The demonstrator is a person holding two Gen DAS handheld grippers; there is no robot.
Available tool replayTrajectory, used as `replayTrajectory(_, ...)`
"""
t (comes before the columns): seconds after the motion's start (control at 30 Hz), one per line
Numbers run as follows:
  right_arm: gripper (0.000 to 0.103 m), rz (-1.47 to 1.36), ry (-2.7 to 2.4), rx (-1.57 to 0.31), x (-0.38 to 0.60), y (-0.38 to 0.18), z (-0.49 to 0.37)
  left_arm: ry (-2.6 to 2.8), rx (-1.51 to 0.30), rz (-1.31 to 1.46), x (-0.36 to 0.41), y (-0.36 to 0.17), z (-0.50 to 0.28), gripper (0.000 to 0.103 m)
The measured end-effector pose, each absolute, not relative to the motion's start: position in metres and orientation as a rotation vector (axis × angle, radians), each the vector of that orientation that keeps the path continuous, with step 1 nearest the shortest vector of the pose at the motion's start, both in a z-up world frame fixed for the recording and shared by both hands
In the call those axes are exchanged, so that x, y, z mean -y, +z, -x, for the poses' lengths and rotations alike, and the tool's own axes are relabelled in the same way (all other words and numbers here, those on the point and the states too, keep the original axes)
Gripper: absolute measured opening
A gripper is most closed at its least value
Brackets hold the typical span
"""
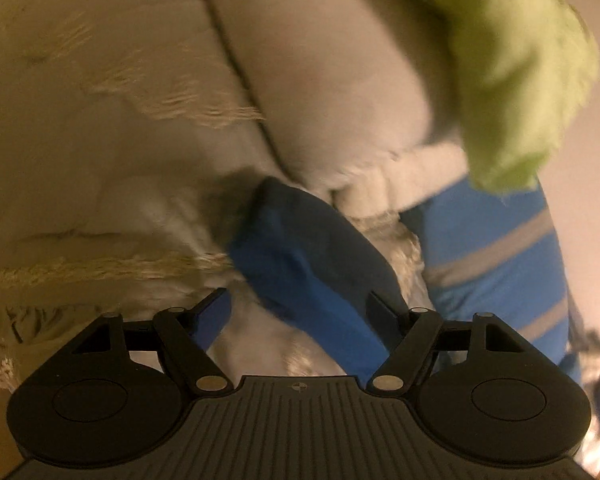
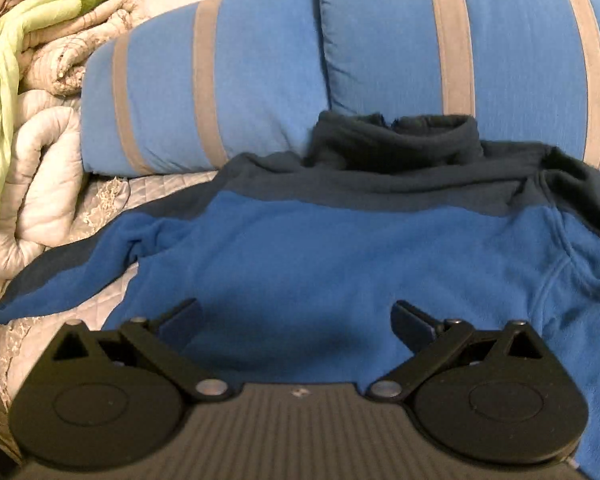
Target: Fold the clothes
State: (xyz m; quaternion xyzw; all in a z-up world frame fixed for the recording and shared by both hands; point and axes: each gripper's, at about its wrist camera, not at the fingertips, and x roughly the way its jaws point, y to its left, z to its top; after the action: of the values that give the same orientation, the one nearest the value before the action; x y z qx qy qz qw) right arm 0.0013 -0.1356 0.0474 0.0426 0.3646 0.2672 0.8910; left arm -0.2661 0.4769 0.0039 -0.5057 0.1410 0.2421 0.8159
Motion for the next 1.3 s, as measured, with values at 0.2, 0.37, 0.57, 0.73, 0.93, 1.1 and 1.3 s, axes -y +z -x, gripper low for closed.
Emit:
replayTrajectory(0.2,0.103,-0.116,0.542,-0.794,0.138,0.043,-0.005,0.54,-0.235,1.208,-0.496,-0.023,0.266,0.042)
replayTrajectory(0.37,0.103,-0.102,0.522,-0.814,0.137,0.039,-0.007,0.532,-0.192,1.22,-0.504,-0.034,0.264,0.04)
replayTrajectory(0.57,0.103,-0.095,0.503,-0.841,0.136,0.034,-0.011,0.544,-0.185,1.239,-0.508,-0.037,0.254,0.032)
replayTrajectory(0.73,0.103,-0.081,0.498,-0.845,0.133,0.033,-0.012,0.549,-0.231,1.186,-0.504,-0.016,0.256,0.024)
replayTrajectory(0.93,0.103,-0.067,0.512,-0.855,0.129,0.033,-0.012,0.489,-0.291,0.806,-0.452,0.072,0.243,0.023)
replayTrajectory(1.1,0.103,-0.033,0.522,-0.876,0.125,0.03,-0.01,0.411,-0.322,0.458,-0.4,0.152,0.224,0.023)
replayTrajectory(1.3,0.103,-0.008,0.528,-0.906,0.122,0.025,-0.008,0.356,-0.271,0.157,-0.348,0.235,0.173,0.023)
